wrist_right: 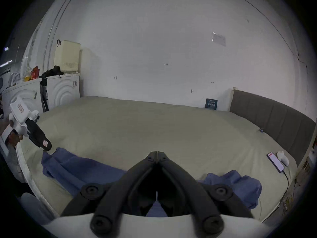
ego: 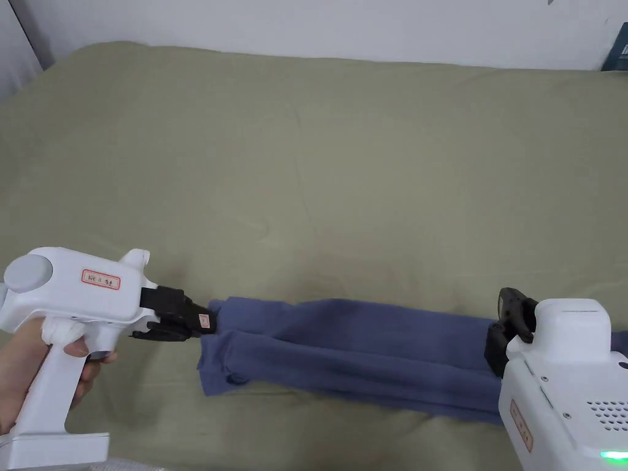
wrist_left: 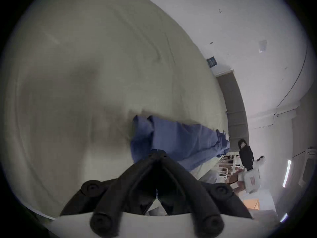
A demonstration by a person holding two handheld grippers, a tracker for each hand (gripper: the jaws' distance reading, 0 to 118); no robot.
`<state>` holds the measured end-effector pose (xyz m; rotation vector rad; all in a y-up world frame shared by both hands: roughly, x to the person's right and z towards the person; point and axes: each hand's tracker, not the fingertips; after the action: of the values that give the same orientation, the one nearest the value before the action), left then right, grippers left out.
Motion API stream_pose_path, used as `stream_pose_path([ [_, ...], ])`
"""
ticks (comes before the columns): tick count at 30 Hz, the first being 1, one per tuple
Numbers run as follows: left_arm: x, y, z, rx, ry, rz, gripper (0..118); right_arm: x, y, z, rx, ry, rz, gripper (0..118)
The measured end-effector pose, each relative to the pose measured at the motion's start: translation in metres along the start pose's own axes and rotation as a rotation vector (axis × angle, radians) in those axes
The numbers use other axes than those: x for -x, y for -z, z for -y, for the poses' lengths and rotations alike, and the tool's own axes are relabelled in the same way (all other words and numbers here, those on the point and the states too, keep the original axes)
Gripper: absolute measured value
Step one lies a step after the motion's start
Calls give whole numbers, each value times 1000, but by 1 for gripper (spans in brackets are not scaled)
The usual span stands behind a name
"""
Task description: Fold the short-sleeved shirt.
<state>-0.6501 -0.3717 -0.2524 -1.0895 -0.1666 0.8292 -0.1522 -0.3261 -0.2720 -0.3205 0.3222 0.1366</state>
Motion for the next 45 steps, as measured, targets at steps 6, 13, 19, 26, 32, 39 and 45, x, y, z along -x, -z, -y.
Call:
stream_pose_path([
  [6,2,10,14,3,-24,69,94,-2,0,1,26,9,-3,0],
  [13,13,37,13,36,-98,226,115,-9,0,3,42,23,3,0],
  [19,-27,61,39,41,-152,309,23,-20,-5,3,48,43,15,0],
  [26,-1,48,18,-34,-135,134,9,-33,-21,-7,25,43,19,0],
  [32,-65,-21,74,-179,-148,69,9,-42,-32,-14,-10,71,8,0],
  [39,-109,-60,63,-188,38,-96,9,-50,-45,-16,-32,73,-4,0],
  [45,-204,-12,75,-112,227,-127,9,-64,-60,-16,-50,105,22,0],
])
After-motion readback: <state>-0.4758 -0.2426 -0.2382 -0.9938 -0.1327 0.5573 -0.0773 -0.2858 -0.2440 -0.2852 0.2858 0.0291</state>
